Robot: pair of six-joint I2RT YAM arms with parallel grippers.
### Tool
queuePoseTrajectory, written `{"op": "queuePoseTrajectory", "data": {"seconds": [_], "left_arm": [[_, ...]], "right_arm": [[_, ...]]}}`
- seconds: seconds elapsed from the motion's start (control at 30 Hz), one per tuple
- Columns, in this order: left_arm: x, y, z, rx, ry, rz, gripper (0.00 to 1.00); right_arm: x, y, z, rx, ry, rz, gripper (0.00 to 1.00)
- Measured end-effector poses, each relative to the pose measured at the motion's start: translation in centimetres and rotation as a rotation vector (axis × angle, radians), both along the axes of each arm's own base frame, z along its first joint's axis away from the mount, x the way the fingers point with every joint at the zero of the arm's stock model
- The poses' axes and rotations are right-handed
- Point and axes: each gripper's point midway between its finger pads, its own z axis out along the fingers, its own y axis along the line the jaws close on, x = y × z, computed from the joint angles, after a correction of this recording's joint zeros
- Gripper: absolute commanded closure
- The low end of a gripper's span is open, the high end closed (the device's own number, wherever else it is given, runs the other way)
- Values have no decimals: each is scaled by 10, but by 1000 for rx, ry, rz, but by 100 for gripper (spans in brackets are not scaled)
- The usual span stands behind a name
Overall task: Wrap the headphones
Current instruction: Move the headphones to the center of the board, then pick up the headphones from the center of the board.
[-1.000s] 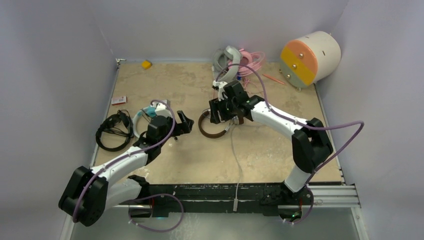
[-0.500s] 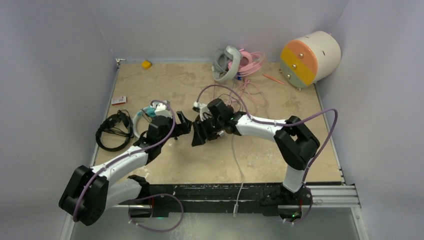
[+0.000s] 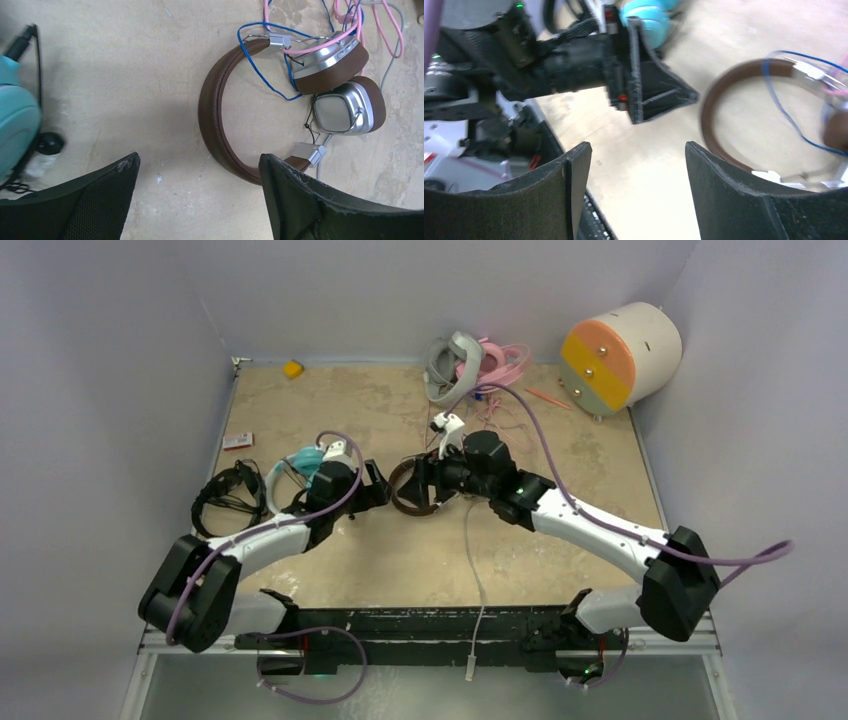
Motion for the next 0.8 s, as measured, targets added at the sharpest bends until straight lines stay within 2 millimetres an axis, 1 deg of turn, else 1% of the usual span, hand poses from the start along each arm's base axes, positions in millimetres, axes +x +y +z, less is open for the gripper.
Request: {"op": "queuePoseTrajectory", "data": {"seconds": [0.03, 0.1, 0.13, 0.2, 0.27, 0.37, 0.43, 0.57, 0.63, 0.7, 0.73, 0.77, 0.8], "left_arm": [[1, -3, -2, -9, 17, -1, 13], [3, -9, -10, -24, 64, -4, 13], [4, -14, -15, -27, 99, -5, 13], [10, -22, -21, -24, 152, -2, 21], [21, -33, -24, -12, 200, 2, 23], [37, -48, -23, 27, 243, 13, 29], [43, -56, -24, 59, 257, 20, 34], [38, -67, -36, 149, 295, 16, 43], [35, -68, -48, 204, 331, 14, 52], [38, -69, -49, 235, 340, 19, 63], [39, -68, -51, 249, 344, 22, 76], [41, -66, -52, 266, 346, 29, 97], [42, -64, -53, 280, 345, 37, 100]], "right_arm": [[2, -3, -1, -4, 0, -13, 27], [13, -22, -9, -34, -11, -108, 27], [14, -30, -13, -48, -14, -139, 27], [18, -46, -18, -72, -25, -202, 27], [19, -57, -16, -79, -45, -248, 27], [20, -65, -9, -70, -73, -285, 27], [22, -70, -5, -65, -91, -309, 27], [26, -83, -9, -91, -111, -367, 27], [30, -91, -14, -122, -113, -405, 27], [34, -104, -21, -176, -99, -454, 27], [37, -110, -23, -203, -89, -477, 27], [40, -115, -24, -222, -79, -495, 27], [44, -119, -24, -233, -72, -508, 28]]}}
